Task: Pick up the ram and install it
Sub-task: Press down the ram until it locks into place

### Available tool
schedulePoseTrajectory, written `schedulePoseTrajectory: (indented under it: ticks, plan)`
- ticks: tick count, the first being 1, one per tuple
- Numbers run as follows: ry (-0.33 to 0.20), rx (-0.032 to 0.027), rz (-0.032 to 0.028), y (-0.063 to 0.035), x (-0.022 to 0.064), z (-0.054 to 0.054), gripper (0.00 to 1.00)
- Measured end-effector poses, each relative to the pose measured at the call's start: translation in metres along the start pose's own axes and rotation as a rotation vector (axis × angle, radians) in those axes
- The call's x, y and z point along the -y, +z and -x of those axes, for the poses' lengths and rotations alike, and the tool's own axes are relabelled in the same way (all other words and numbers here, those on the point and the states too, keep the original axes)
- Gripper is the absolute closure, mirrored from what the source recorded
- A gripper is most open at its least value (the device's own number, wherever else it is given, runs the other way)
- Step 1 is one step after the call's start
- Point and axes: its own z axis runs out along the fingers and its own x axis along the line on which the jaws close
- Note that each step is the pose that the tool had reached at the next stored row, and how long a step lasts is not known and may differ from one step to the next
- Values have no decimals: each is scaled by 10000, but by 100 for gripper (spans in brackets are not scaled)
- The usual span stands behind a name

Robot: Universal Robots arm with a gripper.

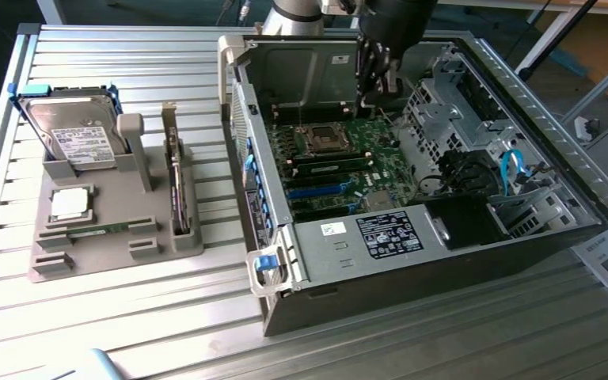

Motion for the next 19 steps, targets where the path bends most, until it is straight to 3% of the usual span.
schedulePoseTrajectory:
  ticks: [19]
  plan:
    - [4244,-199,150,0,0,0,89]
